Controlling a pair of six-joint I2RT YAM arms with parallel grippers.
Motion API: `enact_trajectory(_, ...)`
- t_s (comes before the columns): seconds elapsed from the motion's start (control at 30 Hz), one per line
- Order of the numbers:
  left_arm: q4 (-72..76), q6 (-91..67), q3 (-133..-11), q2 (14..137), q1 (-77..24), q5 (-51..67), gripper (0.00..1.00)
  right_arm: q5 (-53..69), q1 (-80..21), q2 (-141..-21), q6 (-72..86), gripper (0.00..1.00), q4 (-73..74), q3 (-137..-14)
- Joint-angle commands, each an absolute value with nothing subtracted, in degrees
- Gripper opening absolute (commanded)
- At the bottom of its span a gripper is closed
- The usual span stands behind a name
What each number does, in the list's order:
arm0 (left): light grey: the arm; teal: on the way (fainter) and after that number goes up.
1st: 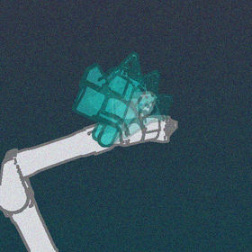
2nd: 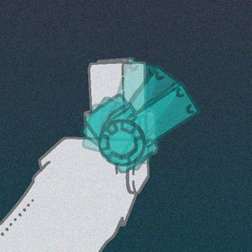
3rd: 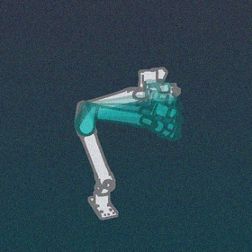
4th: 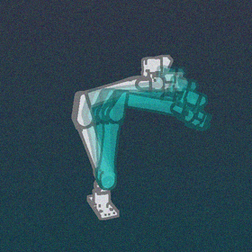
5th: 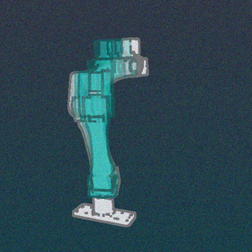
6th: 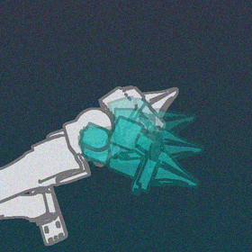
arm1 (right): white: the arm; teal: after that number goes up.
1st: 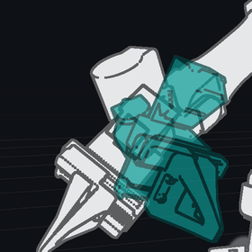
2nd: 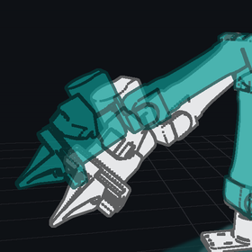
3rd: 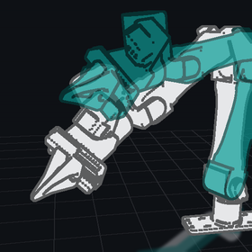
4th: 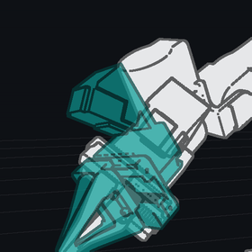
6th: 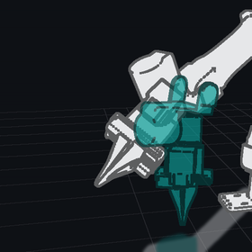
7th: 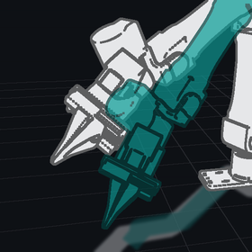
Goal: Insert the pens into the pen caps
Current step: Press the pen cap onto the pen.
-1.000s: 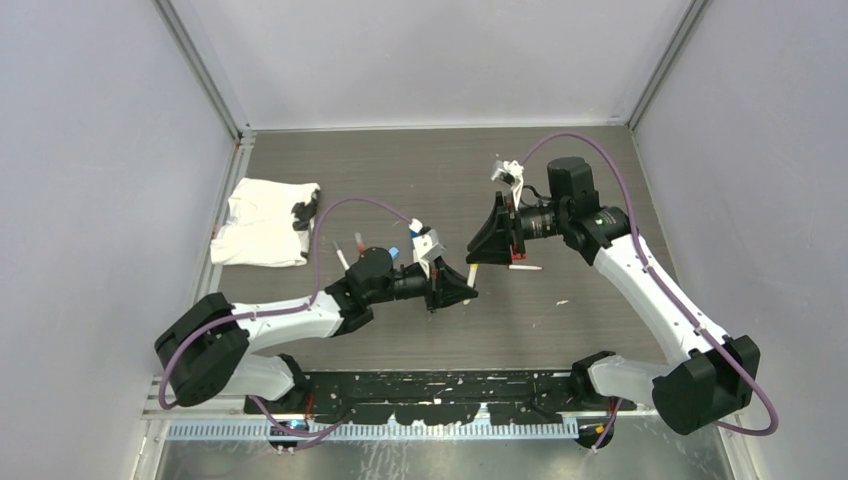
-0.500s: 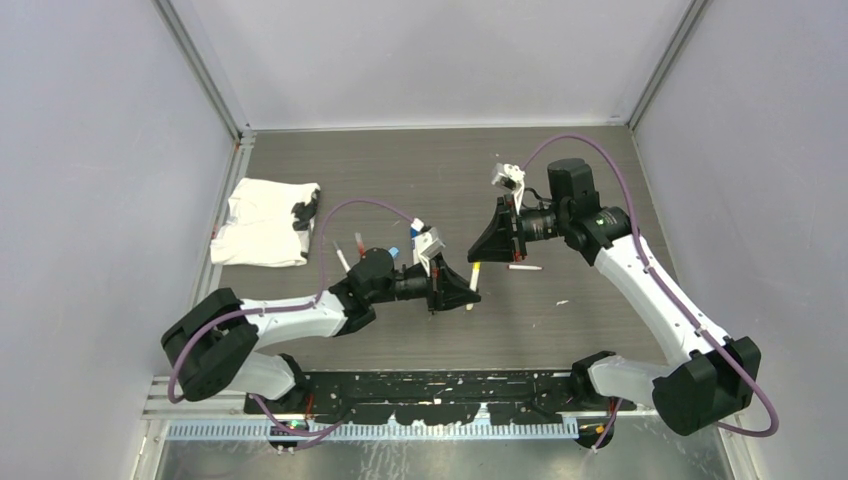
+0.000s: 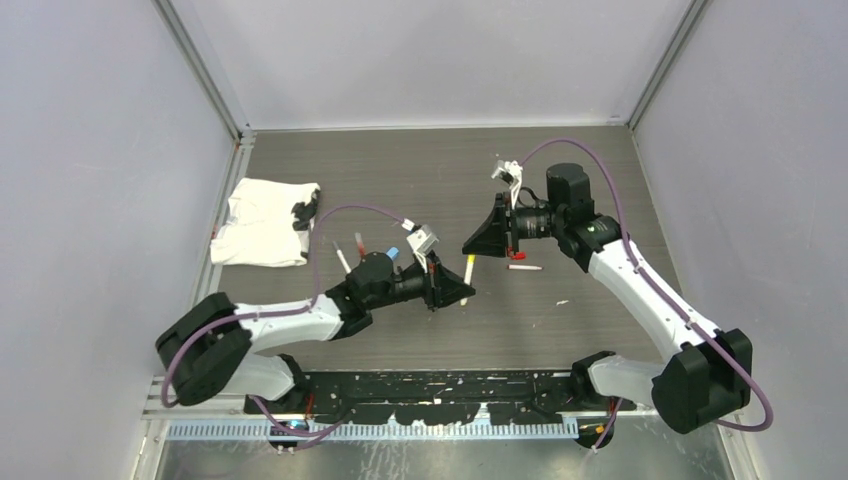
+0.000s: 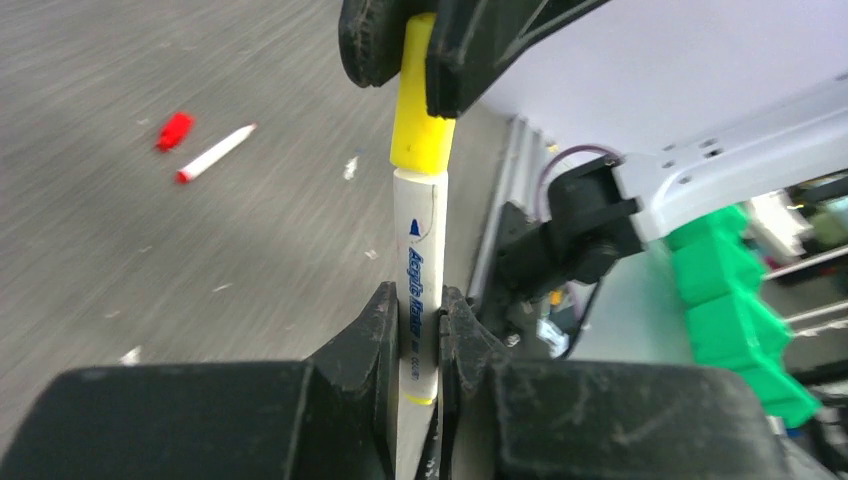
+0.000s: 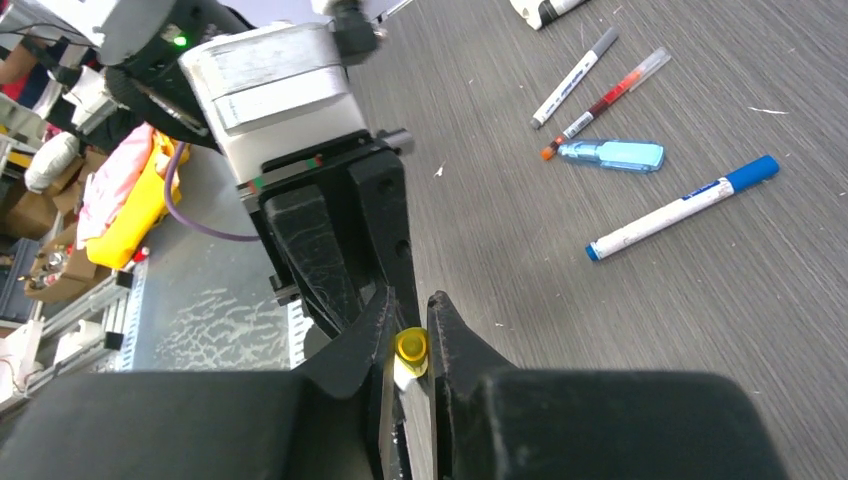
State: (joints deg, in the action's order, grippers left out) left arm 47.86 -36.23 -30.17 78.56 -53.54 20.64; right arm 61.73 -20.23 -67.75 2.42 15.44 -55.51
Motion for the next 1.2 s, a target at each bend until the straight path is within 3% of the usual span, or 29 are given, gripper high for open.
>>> enact_trajectory(0.0,37.15,-21.66,-36.25,68.58,-52.45,3.06,0.01,61.26,-22.15,-69.78,4.49,0.01,20.85,-55.55)
enact_trajectory(0.13,37.44,-17.98,-36.43,65.57,-53.15,-4.27,0.00,57.99,-23.15,-70.75,8.30,0.01,16.82,-53.86)
enact_trajectory(0.4,54.74,-27.36,-37.16,73.61,-53.31,-2.48,0.01,56.59,-23.73,-70.18,18.17,0.01,1.59,-47.96)
enact_trajectory(0.9,68.11,-56.59,-40.67,71.90,-35.10,31.58,0.01,70.37,-27.22,-70.44,15.34,0.01,0.35,-47.06)
enact_trajectory(1.03,68.57,-55.37,-41.34,72.24,-34.63,32.58,0.00,71.84,-27.85,-70.62,18.46,0.01,-4.20,-46.19)
enact_trajectory(1.17,58.79,-42.81,-42.14,69.63,-35.45,28.87,0.00,69.70,-28.19,-71.83,22.61,0.01,-7.42,-45.97)
